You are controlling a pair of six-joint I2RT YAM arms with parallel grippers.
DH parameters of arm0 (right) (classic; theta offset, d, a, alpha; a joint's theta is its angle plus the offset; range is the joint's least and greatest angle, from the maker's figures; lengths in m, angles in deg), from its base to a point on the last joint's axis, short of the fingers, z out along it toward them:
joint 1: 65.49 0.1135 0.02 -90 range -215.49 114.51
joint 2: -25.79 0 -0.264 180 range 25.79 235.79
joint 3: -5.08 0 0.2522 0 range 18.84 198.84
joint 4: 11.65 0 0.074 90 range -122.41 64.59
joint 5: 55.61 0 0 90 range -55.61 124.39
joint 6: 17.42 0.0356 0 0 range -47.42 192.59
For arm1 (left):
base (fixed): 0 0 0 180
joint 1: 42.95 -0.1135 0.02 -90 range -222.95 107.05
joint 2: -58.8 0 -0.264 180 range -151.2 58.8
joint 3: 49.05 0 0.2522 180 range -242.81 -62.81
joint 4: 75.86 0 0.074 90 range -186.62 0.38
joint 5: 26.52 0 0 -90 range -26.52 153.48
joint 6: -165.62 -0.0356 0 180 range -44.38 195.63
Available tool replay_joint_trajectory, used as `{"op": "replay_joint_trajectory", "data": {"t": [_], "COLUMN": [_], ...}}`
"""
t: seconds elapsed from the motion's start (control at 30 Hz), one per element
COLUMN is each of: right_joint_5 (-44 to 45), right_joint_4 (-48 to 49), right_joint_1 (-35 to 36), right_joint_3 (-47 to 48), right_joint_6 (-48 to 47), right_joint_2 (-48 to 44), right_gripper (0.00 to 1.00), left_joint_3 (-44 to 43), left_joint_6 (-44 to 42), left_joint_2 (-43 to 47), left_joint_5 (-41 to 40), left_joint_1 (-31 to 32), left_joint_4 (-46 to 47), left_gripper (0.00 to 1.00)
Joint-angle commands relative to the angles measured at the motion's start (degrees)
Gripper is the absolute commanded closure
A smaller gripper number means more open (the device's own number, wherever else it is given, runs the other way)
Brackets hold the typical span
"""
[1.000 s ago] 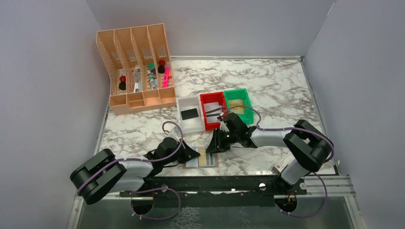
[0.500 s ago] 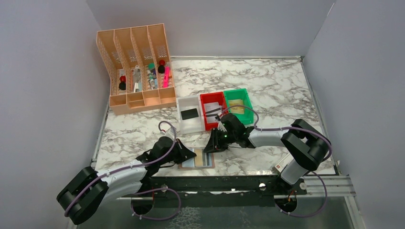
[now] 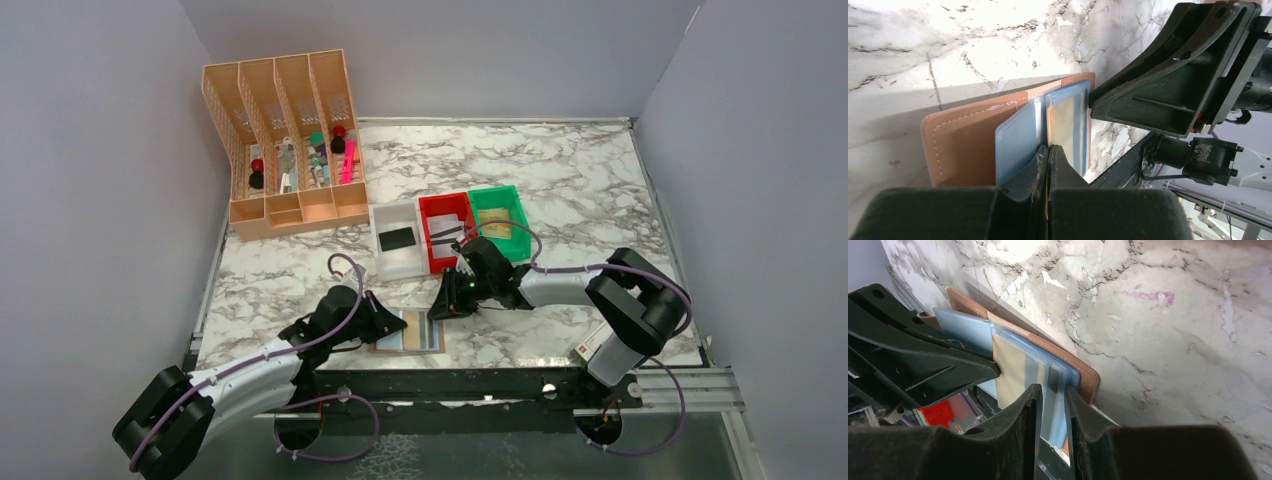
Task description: Take the credit cards out of the card holder
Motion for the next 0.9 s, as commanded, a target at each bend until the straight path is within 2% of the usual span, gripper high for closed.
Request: {"op": "replay_joint_trajectory", "data": {"t": [0.0, 0.4, 0.7, 0.87], "right_joint_5": [11.16, 11.69, 9.95, 10.02], "right_joint_4": [-13.07, -13.60, -12.40, -12.36], "right_joint_1": [0.08, 0.08, 0.08, 0.08], "right_joint_3": [-1.94, -1.72, -1.19, -1.37], "right_joint_6": [-4.73, -5.58, -5.97, -5.94], "right_joint_2": [4.41, 5.02, 5.41, 5.58], "right_gripper": [0.70, 0.70, 0.70, 0.70], "left_joint_3": [-2.11, -4.27, -3.36, -3.53], "left_joint_6": [-2.92, -5.48, -5.99, -7.01], "left_joint_2": [1.37, 0.36, -2.78, -4.19], "left_joint_5": [-0.56, 0.57, 7.28, 10.01], "left_joint_1": [-0.97, -1.48, -1.68, -1.96], "left_joint_4": [-6.41, -7.73, 3.74, 6.58], "left_gripper": [1.00, 1.00, 1.00, 1.00]}}
